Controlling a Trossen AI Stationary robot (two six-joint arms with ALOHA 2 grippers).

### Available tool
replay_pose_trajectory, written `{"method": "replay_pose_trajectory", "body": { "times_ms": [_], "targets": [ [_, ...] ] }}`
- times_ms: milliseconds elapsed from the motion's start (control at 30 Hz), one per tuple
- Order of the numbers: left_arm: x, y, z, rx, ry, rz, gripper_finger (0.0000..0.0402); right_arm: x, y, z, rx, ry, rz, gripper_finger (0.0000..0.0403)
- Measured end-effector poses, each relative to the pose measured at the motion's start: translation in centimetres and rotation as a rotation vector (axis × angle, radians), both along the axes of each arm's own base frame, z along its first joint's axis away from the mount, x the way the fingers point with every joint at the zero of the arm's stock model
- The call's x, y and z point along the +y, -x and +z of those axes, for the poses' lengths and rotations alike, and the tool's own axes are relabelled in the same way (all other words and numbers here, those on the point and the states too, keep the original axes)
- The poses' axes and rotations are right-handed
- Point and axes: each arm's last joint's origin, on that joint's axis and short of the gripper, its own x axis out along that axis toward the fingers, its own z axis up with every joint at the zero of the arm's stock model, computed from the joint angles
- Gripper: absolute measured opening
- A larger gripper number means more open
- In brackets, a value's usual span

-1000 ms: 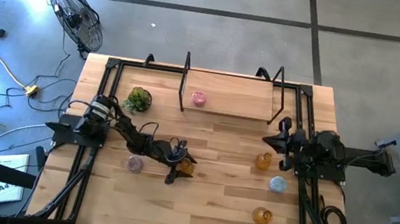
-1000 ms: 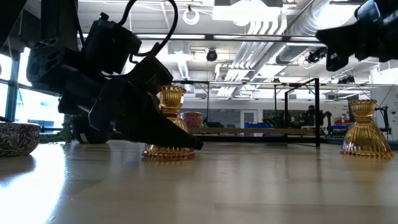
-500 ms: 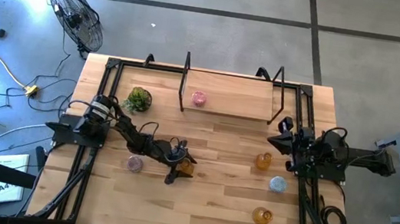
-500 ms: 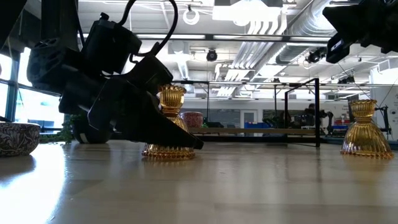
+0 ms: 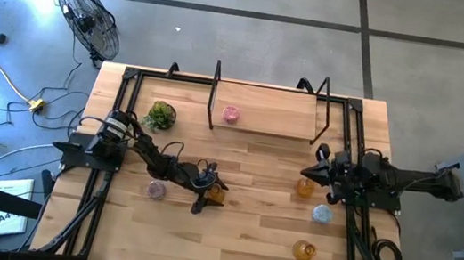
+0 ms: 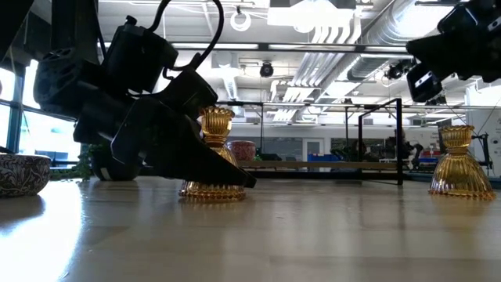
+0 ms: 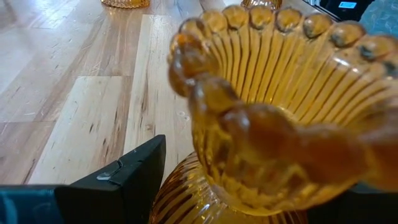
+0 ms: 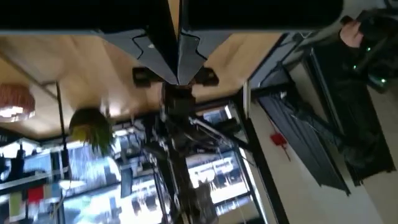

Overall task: Pick & Place candle stick holders
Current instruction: Put the top left orange glass candle holder on the shelf

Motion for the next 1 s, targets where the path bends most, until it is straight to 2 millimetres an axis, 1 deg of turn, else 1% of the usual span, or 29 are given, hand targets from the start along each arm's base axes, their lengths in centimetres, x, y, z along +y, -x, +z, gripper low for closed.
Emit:
{"method": "replay_pose_trajectory", "body": {
  "times_ms": [167,267,333,433,600,700,767,867,1000],
  "targets": [
    [0.0,0.0,0.0,-0.001,-0.001,0.000,0.0268,0.4,-0.4,1.1,-0.109,0.013,0.043,0.0004],
    [0.0,0.0,0.0,-0.001,-0.001,0.000,0.0268,0.5,-0.8,1.1,-0.073,-0.005,0.051,0.0026],
    [0.0,0.0,0.0,-0.002,-0.001,0.000,0.0268,0.4,-1.1,1.1,-0.049,-0.008,0.031,0.0052],
    [0.0,0.0,0.1,-0.009,0.001,-0.001,0.0268,0.4,-1.5,1.0,-0.012,-0.034,-0.004,0.0104],
    [-0.1,-0.3,0.9,-0.091,0.005,-0.030,0.0268,0.4,-2.3,1.1,0.009,-0.046,-0.017,0.0195],
    [0.1,-0.3,0.8,-0.087,0.003,-0.024,0.0268,0.6,-2.8,1.1,-0.003,-0.006,0.005,0.0231],
    [0.2,-0.3,0.9,-0.089,0.013,-0.018,0.0268,0.9,-3.1,1.1,-0.014,0.034,0.025,0.0240],
    [0.5,-0.5,1.2,-0.118,0.020,-0.012,0.0268,1.7,-3.6,0.9,-0.025,0.104,0.029,0.0242],
    [1.1,-0.9,1.5,-0.136,0.024,-0.001,0.0268,2.7,-4.7,0.7,-0.005,0.142,-0.034,0.0243]
  ]
}}
